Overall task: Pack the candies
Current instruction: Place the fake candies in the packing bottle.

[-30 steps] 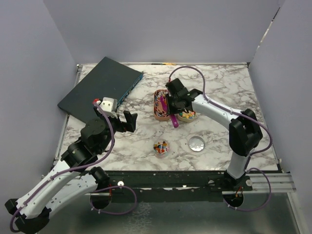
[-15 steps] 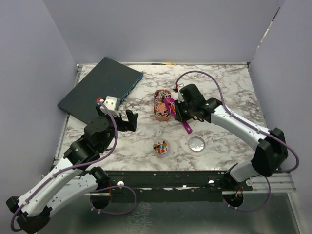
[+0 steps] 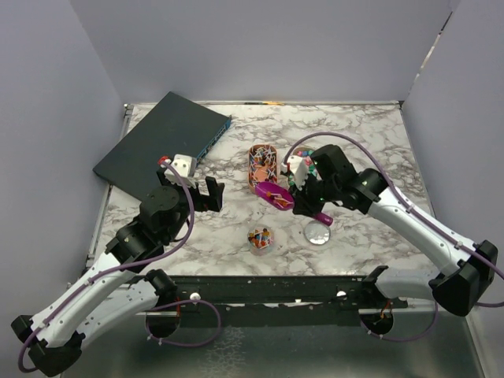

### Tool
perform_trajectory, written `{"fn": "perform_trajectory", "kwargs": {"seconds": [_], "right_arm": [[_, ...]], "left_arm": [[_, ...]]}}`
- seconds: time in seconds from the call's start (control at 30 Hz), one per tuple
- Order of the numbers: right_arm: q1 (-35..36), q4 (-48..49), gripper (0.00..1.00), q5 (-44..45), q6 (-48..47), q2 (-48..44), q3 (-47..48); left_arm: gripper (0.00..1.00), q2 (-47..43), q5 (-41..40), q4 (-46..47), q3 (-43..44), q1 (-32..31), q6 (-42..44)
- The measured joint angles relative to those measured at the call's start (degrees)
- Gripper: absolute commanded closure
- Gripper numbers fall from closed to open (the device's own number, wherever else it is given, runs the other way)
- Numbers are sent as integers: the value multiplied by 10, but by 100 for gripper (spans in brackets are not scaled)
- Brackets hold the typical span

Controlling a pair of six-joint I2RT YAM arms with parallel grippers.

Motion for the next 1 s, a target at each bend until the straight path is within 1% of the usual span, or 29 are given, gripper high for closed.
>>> {"fn": "perform_trajectory", "kwargs": {"seconds": [0.1, 0.23, 0.4, 0.53, 0.73, 1.0], "right_arm": [[14, -36, 100, -26, -47, -13, -2], [37, -78, 99, -36, -96, -16, -2], [87, -122, 99, -38, -136, 11, -2], [106, -147, 100, -34, -150, 43, -2], [126, -190, 100, 3, -158, 81, 14], [144, -238, 99, 59, -158, 91, 49]], "left_arm": [[1, 0, 0, 0, 0, 0, 0], [1, 0, 0, 0, 0, 0, 0], [1, -1, 0, 0, 0, 0, 0], [1, -6, 0, 0, 0, 0, 0], [1, -13, 0, 0, 0, 0, 0], [1, -19, 0, 0, 0, 0, 0]]}}
